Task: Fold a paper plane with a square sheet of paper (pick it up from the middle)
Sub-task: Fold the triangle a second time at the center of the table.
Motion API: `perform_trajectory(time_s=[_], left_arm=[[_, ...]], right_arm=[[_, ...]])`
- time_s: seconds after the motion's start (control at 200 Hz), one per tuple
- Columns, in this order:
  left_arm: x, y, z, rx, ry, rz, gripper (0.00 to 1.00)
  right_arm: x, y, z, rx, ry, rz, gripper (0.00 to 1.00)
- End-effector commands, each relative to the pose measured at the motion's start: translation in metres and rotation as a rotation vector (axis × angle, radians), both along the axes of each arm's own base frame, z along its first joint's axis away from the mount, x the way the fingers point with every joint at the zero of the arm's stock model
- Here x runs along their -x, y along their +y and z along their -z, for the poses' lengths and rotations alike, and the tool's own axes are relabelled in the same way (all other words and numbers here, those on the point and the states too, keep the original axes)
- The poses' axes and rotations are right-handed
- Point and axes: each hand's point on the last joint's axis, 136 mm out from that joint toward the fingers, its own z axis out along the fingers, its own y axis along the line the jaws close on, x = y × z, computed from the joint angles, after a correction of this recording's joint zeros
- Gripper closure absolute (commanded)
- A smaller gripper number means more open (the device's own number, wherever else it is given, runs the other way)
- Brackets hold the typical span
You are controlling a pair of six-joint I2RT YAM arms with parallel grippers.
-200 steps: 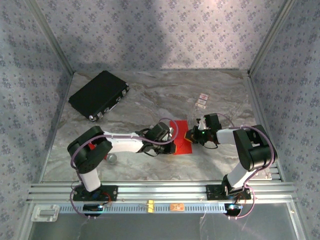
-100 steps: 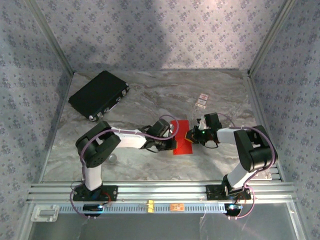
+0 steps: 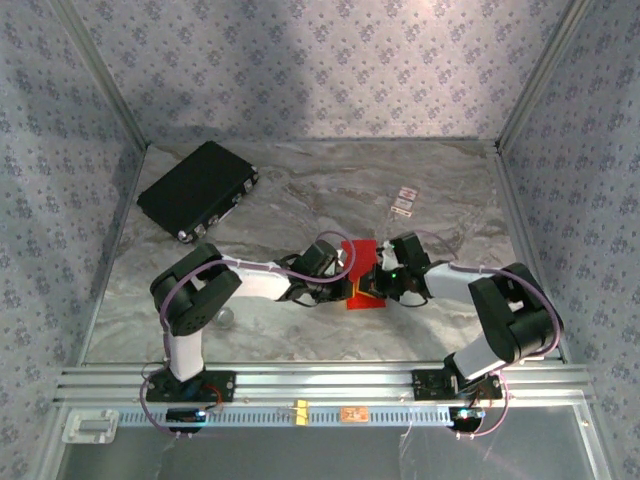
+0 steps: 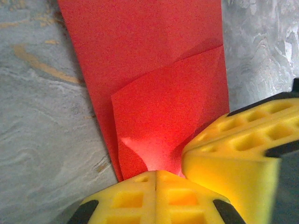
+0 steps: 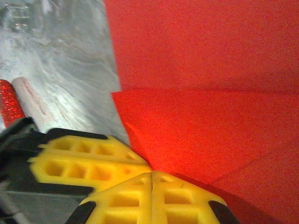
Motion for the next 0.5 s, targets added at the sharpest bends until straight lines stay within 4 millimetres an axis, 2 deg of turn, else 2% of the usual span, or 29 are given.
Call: perform_trajectory(time_s=[0.0,0.14,0.495], left_arm=[[0.013,0.022,0.028,-0.117,0.065,-0.011,0.97],[0.014,0.023,0.031,-0.131,0.069,-0.006,0.98],[0.017,0.030,0.038,-0.163,0.071,0.000,0.99]], right_arm=[[0.009,-0.008,0.021,0.045,0.063,0.029,1.00],[0.008,-0.016,0.030,0.086,0.079,0.044,1.00],[-0.035,-0.035,0.009,0.084,0.020,0.144,1.00]])
